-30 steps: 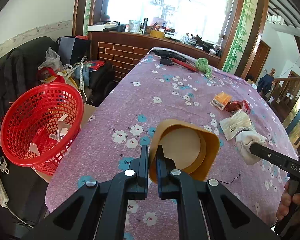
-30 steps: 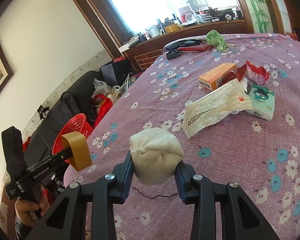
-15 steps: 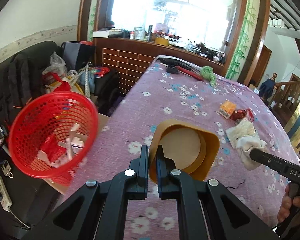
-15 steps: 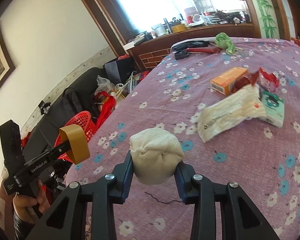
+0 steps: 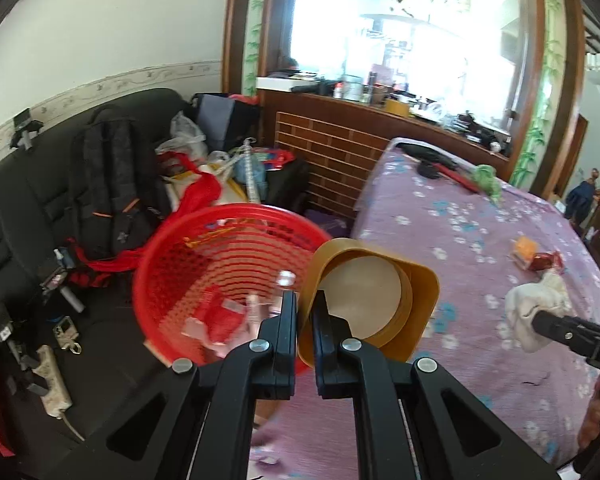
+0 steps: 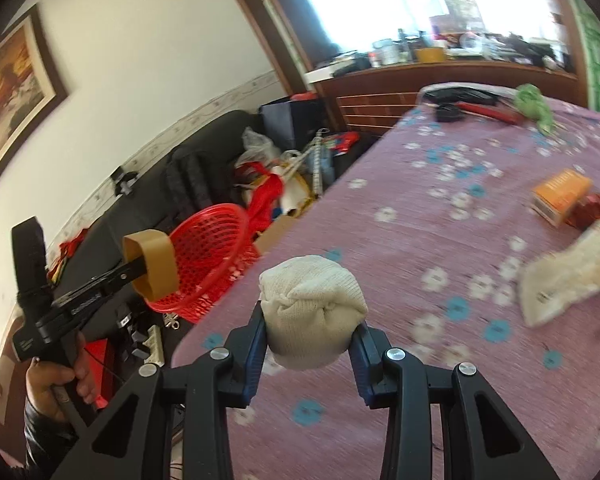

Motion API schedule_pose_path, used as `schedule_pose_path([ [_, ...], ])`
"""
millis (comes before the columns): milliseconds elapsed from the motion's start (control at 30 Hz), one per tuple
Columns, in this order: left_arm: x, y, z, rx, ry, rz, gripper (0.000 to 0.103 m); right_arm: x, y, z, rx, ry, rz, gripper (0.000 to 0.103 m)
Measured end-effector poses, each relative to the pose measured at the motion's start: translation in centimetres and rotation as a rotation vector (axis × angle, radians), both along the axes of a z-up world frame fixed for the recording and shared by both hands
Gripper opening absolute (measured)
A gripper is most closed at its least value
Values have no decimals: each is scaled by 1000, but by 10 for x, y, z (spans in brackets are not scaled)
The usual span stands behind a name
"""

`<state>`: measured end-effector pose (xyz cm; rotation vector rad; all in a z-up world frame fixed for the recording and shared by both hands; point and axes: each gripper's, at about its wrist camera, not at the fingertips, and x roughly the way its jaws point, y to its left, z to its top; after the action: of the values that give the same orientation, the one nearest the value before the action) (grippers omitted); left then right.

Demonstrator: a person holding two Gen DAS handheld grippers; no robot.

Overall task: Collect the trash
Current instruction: 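Carry the tan cup and cloth ball over the red wastebasket with both tools, then open both tools to drop the cup and cloth ball into the wastebasket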

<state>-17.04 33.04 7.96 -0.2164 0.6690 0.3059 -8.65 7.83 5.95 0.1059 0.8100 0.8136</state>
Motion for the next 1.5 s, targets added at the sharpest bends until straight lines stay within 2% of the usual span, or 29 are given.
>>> schedule_pose_path([
  [400, 10, 51, -7, 36, 37, 57, 7, 1, 102, 15, -28, -66, 163, 40],
  [733, 27, 88, -29, -2, 90, 96, 7, 5, 167, 1, -24, -35, 247, 40],
  [933, 43, 105, -37, -5, 115, 101, 7, 6, 191, -11, -40, -12, 277, 40],
  [1133, 55, 106, -45, -15, 134, 74, 8, 8, 202, -21, -43, 8, 296, 46],
  [1200, 55, 105, -46, -13, 132, 74, 8, 9, 204, -24, -41, 20, 297, 54],
  [1267, 54, 105, -47, -13, 132, 78, 11, 9, 204, -25, -42, 22, 299, 58],
  [1333, 52, 107, -45, -20, 123, 86, 21, 8, 204, -24, -42, 16, 297, 61],
  [1400, 49, 108, -43, -19, 111, 102, 45, 8, 200, -23, -34, 21, 289, 63],
  [1433, 47, 107, -40, -14, 96, 109, 52, 8, 197, -23, -30, 23, 283, 63],
  [1500, 42, 105, -35, -14, 81, 113, 53, 8, 189, -20, -21, 26, 272, 63],
])
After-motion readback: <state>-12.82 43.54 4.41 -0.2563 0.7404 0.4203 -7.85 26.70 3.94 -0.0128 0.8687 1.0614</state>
